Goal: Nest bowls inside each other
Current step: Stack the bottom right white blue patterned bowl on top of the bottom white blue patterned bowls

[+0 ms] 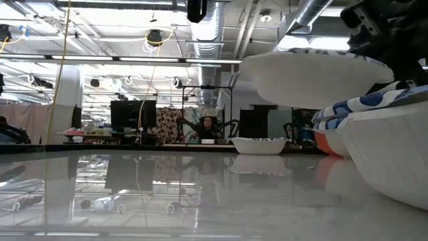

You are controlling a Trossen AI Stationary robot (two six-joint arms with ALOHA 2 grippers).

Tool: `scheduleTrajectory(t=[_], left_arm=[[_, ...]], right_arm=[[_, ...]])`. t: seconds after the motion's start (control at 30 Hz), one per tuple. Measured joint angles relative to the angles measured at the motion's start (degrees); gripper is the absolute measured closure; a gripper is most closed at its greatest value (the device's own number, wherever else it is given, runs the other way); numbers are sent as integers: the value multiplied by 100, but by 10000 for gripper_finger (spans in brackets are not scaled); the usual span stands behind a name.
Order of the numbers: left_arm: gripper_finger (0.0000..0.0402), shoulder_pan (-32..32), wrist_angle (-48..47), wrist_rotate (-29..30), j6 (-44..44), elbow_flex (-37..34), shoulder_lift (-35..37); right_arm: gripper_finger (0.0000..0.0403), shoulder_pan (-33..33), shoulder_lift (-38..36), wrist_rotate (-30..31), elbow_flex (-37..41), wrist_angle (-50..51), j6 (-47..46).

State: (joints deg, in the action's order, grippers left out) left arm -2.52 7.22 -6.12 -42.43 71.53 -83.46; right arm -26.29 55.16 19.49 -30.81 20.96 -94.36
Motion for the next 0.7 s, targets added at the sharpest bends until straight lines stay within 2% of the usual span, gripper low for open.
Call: scheduleTrajectory(t=[0.13, 0.27, 0.4, 0.53, 0.7], left_arm=[[282, 113, 20, 55, -130, 0, 0], [282, 273, 44, 372, -132, 0, 0], [282, 408, 39, 492, -120, 0, 0], [282, 452, 37, 345, -188, 0, 0], [282, 453, 161, 460, -194, 0, 0]], right_arm=[[387, -50, 0, -86, -130, -102, 195], [387, -205, 0, -182, -424, -11, 536], [387, -430, 0, -48, -704, 216, 769], [387, -696, 0, 316, -836, 279, 788], [387, -1009, 0, 271, -857, 303, 640]])
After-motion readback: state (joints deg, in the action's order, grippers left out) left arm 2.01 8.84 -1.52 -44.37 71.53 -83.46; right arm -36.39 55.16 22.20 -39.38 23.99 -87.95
